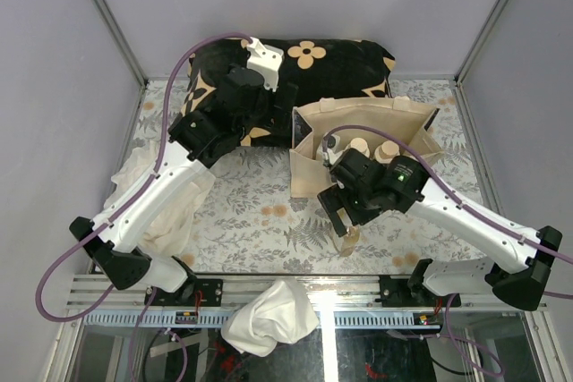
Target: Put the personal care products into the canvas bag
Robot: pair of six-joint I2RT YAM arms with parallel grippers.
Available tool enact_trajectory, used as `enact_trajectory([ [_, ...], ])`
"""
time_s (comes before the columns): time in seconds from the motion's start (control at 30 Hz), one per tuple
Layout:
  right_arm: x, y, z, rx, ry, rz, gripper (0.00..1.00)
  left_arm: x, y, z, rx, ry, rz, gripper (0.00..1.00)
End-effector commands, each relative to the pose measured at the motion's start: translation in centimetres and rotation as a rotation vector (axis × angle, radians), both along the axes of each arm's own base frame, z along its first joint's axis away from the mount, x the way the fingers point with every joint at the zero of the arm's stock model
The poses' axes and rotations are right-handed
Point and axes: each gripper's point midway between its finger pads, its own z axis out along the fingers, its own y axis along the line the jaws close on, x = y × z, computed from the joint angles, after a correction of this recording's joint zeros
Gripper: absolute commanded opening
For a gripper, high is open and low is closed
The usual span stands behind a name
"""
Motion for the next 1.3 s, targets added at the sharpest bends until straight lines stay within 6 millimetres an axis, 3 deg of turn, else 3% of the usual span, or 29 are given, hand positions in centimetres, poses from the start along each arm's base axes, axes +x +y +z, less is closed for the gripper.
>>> enact_trajectory([
  [0.0, 0.7, 0.7, -1.6, -0.006, -0.017, -0.016, 1.00, -0.3, 0.6, 1.7, -0.054, -0.042, 0.014, 1.00],
  [0.37, 1.4, 1.8, -5.1, -0.026, -0.017, 0.001, 0.97, -0.3, 0.6, 1.5, -0.050, -0.039, 0.011, 1.00],
  [0.63, 1.5, 1.8, -6.4, -0.044, -0.008, 0.004, 0.78, -0.3, 0.4, 1.2, -0.049, -0.032, 0.005, 1.00],
  [0.87, 0.9, 1.2, -6.7, -0.062, 0.009, 0.003, 0.50, -0.1, 0.1, 1.1, -0.050, -0.028, -0.003, 1.00],
  [1.0, 1.4, 1.1, -5.7, -0.055, -0.023, -0.015, 0.38, -0.1, 0.0, 1.2, -0.051, -0.029, -0.007, 1.00],
  [1.17, 2.4, 1.7, -2.1, -0.016, -0.082, -0.029, 0.24, -0.2, 0.0, 1.4, -0.059, -0.030, -0.011, 1.00],
  [1.27, 2.0, 3.5, 0.4, 0.068, -0.080, 0.043, 0.14, -0.3, 0.1, 1.6, -0.061, -0.035, -0.011, 1.00],
])
